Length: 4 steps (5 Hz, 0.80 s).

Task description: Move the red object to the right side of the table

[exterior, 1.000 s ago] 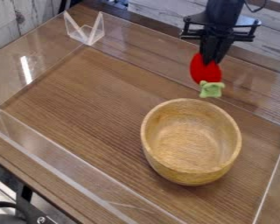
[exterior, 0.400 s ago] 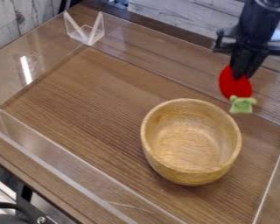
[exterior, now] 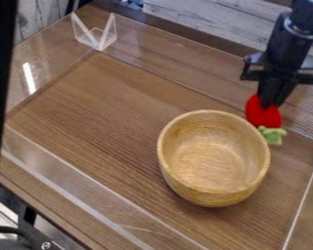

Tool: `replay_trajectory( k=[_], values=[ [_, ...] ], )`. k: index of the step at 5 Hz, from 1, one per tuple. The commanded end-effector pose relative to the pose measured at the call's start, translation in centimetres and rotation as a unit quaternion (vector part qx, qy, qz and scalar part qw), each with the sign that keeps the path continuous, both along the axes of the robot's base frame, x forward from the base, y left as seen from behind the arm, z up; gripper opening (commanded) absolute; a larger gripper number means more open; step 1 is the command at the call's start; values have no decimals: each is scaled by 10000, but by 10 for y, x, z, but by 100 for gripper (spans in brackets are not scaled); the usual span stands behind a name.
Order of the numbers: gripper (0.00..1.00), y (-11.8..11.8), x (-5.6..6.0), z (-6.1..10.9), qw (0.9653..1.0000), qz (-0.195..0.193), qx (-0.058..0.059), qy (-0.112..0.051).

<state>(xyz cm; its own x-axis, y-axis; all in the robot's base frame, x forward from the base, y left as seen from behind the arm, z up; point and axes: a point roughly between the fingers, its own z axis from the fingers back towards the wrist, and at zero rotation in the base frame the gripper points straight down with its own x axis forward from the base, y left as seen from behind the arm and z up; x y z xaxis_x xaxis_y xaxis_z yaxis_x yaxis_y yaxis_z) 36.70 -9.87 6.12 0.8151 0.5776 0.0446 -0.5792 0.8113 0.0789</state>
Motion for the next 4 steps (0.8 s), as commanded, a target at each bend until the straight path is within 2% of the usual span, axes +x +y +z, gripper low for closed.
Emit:
replay_trajectory(
  k=[1,2,3,4],
  values=[
    [0,-5,9,14,9993,-1,-158,-327],
    [0,-4,7,8,9993,39,-200,-301],
    [100,-2,5,3,9993,81,-232,-275],
    [100,1,5,0,9992,125,-276,-274]
  ],
)
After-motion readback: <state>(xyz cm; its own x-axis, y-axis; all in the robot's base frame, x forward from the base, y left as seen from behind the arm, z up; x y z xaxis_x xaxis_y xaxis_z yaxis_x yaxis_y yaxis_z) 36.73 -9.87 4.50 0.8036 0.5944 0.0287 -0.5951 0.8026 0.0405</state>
